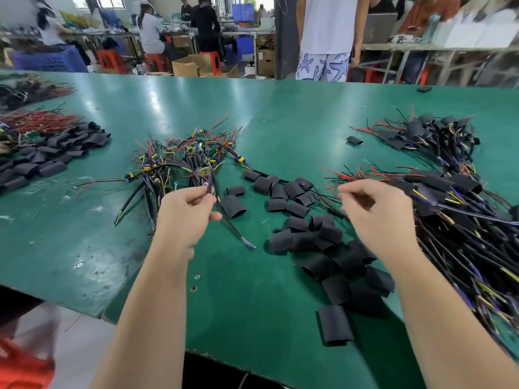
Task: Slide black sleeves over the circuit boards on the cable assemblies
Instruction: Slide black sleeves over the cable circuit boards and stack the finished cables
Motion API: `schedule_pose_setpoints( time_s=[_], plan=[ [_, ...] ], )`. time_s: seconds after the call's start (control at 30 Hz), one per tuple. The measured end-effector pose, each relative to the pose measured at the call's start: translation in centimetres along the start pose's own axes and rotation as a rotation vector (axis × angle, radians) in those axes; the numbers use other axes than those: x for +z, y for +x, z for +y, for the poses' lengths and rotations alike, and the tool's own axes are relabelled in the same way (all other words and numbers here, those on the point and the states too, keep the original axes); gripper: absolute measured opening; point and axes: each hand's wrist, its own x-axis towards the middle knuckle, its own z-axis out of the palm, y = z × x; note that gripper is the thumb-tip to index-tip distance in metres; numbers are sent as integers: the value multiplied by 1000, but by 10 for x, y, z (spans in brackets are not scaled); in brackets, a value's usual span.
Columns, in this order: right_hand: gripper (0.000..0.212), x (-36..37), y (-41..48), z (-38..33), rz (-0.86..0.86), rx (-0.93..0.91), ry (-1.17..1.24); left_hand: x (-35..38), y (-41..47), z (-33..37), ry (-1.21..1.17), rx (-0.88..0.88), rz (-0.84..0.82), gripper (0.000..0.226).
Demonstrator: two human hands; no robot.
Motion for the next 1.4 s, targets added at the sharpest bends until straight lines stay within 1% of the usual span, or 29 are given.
schedule_pose_setpoints(
  time_s=[0.07, 0.13, 0.2, 0.23, 0.27, 0.33, 0.4, 0.47, 0.5, 0.57, 0.63, 0.7, 0.73, 0.8, 0.83, 0.87, 0.9, 0.97, 1.03, 1.1, 1.13, 1.17, 1.27, 1.33, 1.4],
  plan=[
    [16, 6, -4, -5, -190, 78, 135, 0, -16, 0, -66, 20, -103, 23],
    [18, 13, -9, -9, -404, 179, 383, 1, -34, -1, -80, 58, -226, 28],
    [37, 19, -14, -12, -546, 301, 716, 1, -49, -2, -35, 98, -383, 31],
    [47, 20, -15, -14, -573, 356, 893, 2, -54, -2, 3, 110, -458, 31],
    [52, 21, -14, -15, -575, 390, 1038, 2, -57, -4, 46, 119, -518, 30],
    [45, 19, -10, -16, -531, 436, 1205, 1, -59, -5, 100, 134, -603, 28],
    [39, 15, -5, -14, -447, 485, 1294, -1, -59, -6, 132, 164, -682, 28],
    [41, 13, -2, -12, -370, 522, 1351, -2, -59, -6, 167, 199, -753, 29],
    [41, 12, -2, -12, -349, 530, 1359, -2, -58, -6, 184, 214, -771, 29],
    [32, 11, -1, -12, -319, 534, 1365, -3, -54, -6, 245, 252, -767, 31],
    [26, 11, -1, -12, -299, 529, 1382, -5, -48, -4, 356, 305, -739, 33],
    [26, 11, -1, -12, -292, 523, 1371, -5, -42, -3, 491, 369, -706, 33],
    [25, 10, -1, -12, -297, 515, 1351, -5, -40, -2, 552, 401, -684, 29],
    [16, 10, -2, -11, -314, 485, 1308, -1, -38, 1, 609, 436, -651, 14],
    [10, 10, -3, -12, -323, 467, 1283, 3, -39, 5, 602, 439, -655, 8],
    [4, 11, -4, -12, -332, 447, 1256, 10, -39, 9, 580, 440, -666, 7],
    [3, 12, -4, -13, -343, 426, 1232, 18, -40, 12, 540, 446, -678, 12],
    [12, 14, -6, -13, -378, 375, 1188, 35, -41, 21, 428, 473, -680, 21],
    [15, 14, -7, -13, -408, 308, 1136, 49, -37, 27, 332, 466, -678, 27],
    [12, 12, -7, -11, -395, 249, 1069, 58, -30, 28, 271, 421, -708, 31],
    [12, 11, -6, -8, -373, 217, 1026, 61, -26, 26, 218, 367, -740, 31],
    [15, 10, -5, -6, -349, 184, 968, 63, -23, 24, 143, 293, -779, 29],
    [35, 11, -4, -2, -316, 103, 828, 66, -15, 14, -22, 73, -861, 21],
    [37, 12, -6, -2, -359, 72, 857, 66, -12, 6, -49, -27, -907, 21],
    [39, 11, -7, -6, -447, 59, 865, 63, -10, 0, -46, -53, -956, 19]
  ],
)
